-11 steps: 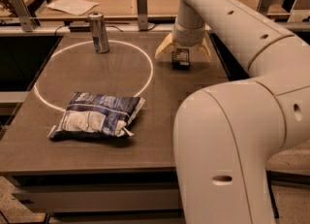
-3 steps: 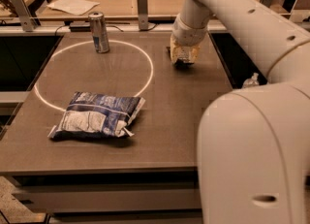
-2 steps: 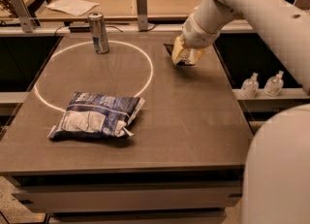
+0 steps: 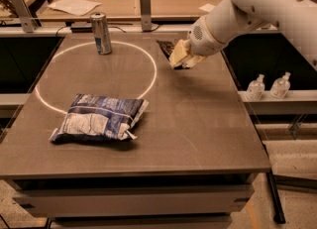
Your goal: Move rxbar chocolate near redbull can
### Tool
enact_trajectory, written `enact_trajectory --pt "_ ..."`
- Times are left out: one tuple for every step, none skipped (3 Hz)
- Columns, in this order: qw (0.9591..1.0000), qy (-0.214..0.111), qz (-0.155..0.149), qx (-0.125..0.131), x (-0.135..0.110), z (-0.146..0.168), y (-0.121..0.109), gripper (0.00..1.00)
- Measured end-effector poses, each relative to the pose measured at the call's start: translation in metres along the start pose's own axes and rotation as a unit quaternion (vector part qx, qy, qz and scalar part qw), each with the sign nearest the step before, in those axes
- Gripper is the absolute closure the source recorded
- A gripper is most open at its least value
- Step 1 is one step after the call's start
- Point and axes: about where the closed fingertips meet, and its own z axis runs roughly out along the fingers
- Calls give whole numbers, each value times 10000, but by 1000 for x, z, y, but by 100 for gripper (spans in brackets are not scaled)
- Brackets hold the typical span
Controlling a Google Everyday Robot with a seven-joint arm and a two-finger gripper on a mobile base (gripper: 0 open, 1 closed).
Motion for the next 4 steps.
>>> enact_trajectory --pt "9984 -292 -257 -409 -6 4 29 100" --pt "9959 -562 -457 -541 -42 37 69 100" --pt "9959 -560 -459 -542 -42 37 69 100" --pt "9940 -565 -678 -651 -56 45 72 100"
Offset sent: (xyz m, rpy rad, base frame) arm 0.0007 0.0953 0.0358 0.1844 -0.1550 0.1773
